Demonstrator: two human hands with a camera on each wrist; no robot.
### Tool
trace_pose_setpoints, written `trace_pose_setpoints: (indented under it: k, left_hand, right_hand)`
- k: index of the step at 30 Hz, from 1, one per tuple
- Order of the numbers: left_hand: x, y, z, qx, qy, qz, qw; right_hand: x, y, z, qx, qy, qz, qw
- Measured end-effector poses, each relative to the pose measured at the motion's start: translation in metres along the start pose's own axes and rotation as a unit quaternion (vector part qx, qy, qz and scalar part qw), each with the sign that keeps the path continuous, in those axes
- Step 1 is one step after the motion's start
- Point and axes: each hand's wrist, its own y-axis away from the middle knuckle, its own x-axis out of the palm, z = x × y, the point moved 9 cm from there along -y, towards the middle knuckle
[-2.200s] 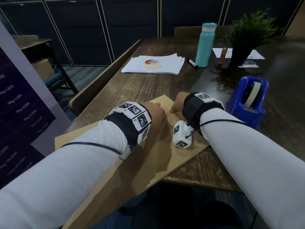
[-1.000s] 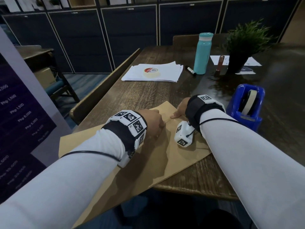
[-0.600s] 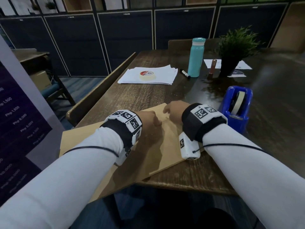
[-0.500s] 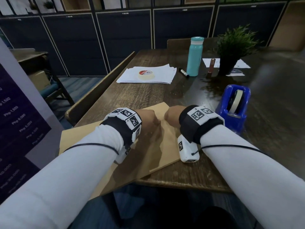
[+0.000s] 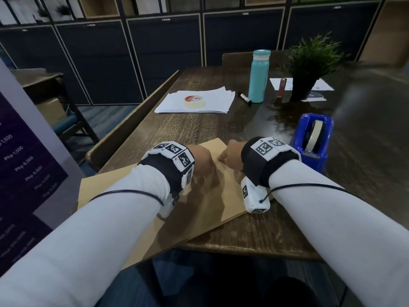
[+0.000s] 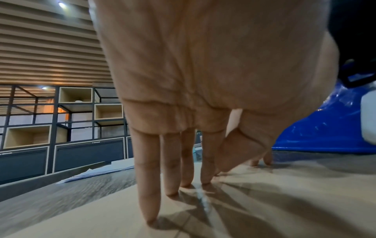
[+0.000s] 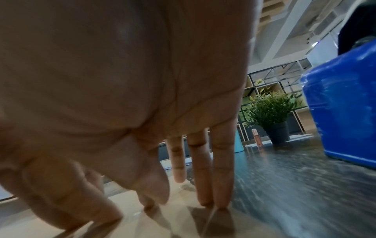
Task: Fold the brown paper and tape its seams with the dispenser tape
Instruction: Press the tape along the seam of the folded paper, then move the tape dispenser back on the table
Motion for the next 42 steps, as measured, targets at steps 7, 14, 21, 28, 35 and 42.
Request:
trace_pose_setpoints:
  k: [7,14,21,28,35,42]
  left_hand:
    - [0.000,0.003,-0.015,0.030,-0.064,-0.012,0.997]
    - [0.004,0.001,-0.010,0.040,-0.048,-0.025,0.998]
    - [0.003,0.000,-0.011,0.043,-0.025,-0.015,0.999]
    - [0.003,0.001,-0.014,0.037,-0.004,-0.006,0.999]
    - [0.005,-0.005,-0.012,0.005,0.135,0.006,0.991]
    - [-0.071,0.014,-0.064,0.109,0.258,-0.147,0.949]
  right_hand:
    - [0.004,0.005,-0.006,0.007,-0.021,0.026,0.999]
    - [0.003,0.008,-0.001,0.007,-0.006,0.037,0.999]
    - [-0.001,0.013,-0.004,0.027,-0.068,0.027,0.997]
    - [-0.005,0.033,-0.011,0.059,-0.161,0.017,0.985]
    - [-0.017,0.068,-0.030,0.043,-0.170,-0.085,0.981]
    - [-0.024,0.123,-0.105,0.153,-0.240,-0.247,0.926]
